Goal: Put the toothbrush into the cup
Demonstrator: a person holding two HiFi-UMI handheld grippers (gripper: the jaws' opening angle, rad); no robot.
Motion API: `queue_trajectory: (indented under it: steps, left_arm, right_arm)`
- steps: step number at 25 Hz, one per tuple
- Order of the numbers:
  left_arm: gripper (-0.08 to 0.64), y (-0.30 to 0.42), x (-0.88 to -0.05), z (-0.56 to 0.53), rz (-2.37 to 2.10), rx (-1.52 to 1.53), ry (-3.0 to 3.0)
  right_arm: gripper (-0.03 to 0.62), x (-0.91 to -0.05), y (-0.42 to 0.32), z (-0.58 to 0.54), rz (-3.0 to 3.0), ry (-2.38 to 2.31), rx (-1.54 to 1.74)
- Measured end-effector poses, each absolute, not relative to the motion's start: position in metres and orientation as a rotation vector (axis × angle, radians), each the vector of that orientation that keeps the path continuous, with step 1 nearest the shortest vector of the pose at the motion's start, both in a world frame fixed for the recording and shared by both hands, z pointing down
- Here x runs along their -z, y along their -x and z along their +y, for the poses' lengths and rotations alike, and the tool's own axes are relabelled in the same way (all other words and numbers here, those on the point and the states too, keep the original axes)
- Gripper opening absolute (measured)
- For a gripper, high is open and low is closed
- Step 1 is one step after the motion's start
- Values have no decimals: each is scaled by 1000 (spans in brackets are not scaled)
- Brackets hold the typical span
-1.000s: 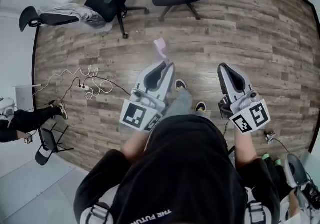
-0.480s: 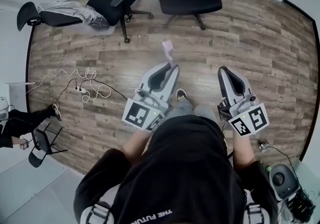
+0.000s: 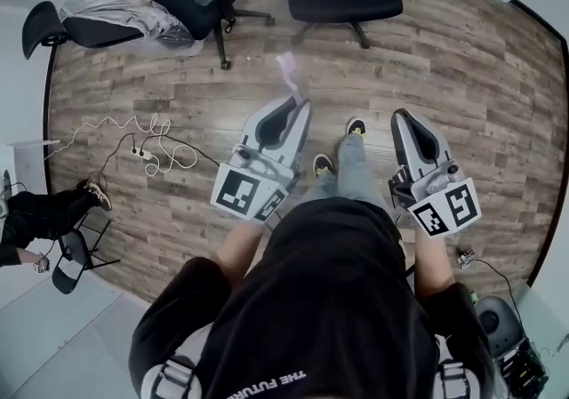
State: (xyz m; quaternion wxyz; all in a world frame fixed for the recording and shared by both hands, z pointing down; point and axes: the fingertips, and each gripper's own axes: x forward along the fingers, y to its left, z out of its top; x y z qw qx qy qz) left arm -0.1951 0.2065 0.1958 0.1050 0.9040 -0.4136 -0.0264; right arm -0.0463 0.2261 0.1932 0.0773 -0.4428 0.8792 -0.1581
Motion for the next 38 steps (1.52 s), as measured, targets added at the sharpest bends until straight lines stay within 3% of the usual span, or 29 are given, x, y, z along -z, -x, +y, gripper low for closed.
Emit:
queue_trajectory:
  steps: [22, 38]
  left_arm:
    - [67, 88, -184, 44, -1274, 35, -2648]
    - [67, 69, -190, -20, -1228, -4, -2674]
  right_arm:
    - [21, -199, -66, 44, 2559, 1240, 499]
    - [21, -206, -86, -19, 2506, 1290, 535]
